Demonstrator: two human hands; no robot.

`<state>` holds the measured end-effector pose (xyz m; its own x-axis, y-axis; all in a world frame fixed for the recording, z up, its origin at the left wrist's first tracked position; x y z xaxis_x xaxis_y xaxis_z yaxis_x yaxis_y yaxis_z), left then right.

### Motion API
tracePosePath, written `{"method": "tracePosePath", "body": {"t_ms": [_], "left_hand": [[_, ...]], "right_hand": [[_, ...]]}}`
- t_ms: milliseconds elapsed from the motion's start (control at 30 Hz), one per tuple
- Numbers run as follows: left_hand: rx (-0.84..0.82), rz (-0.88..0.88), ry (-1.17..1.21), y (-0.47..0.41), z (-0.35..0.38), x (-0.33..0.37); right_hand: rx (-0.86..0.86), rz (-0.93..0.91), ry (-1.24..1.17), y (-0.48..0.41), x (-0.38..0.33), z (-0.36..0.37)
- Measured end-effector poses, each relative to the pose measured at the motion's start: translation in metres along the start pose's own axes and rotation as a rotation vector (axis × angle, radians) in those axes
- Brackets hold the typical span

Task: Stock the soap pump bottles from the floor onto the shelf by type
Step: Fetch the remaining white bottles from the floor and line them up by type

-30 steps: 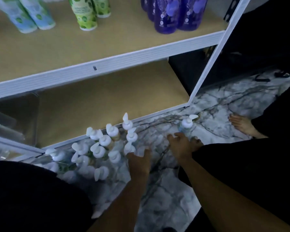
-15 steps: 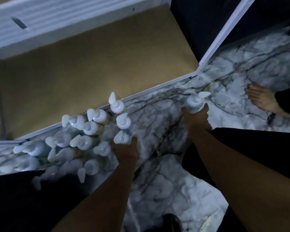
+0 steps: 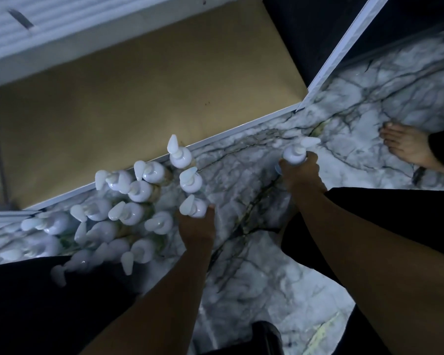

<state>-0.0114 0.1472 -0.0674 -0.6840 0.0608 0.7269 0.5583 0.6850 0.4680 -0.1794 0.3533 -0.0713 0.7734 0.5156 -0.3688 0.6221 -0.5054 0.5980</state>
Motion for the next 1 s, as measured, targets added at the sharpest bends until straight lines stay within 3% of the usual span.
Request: {"method": "tracePosePath", "body": {"t_ms": [133, 233, 500, 633, 1000], "left_hand": [[-0.019, 0.153, 0.185, 0.018, -0.006, 0.025], [-0.083, 0.249, 0.28, 0.029, -0.024, 0.057], [-0.102, 0.617, 0.223, 0.051, -0.14, 0.161], [-0.018, 0.693, 0.345, 0.069, -0.212, 0.201], [-0.073, 0.782, 0.636, 0.106, -0.348, 0.247]], "right_hand": [[0.048, -0.088, 0.013, 0.047, -0.003, -0.01], [-0.097, -0.268, -0.269, 0.079, -0.017, -0.017], [-0.241, -0.588, -0.381, 0.198, -0.09, -0.078], [-0.347, -0.733, -0.447, 0.273, -0.123, -0.105], [-0.77, -0.848, -0.533, 0.415, -0.174, -0.138]]}}
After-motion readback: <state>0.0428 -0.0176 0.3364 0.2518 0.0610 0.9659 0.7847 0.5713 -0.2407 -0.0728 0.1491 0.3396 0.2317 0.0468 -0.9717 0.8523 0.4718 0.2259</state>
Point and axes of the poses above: each hand's wrist, its own y-axis away from the middle knuckle, its own z-axis out of the palm, x = y × z, the point moved 1 cm from there along -y, towards the middle knuckle, and after that the axes turned 13 degrees about z, right-handed, at the moved point
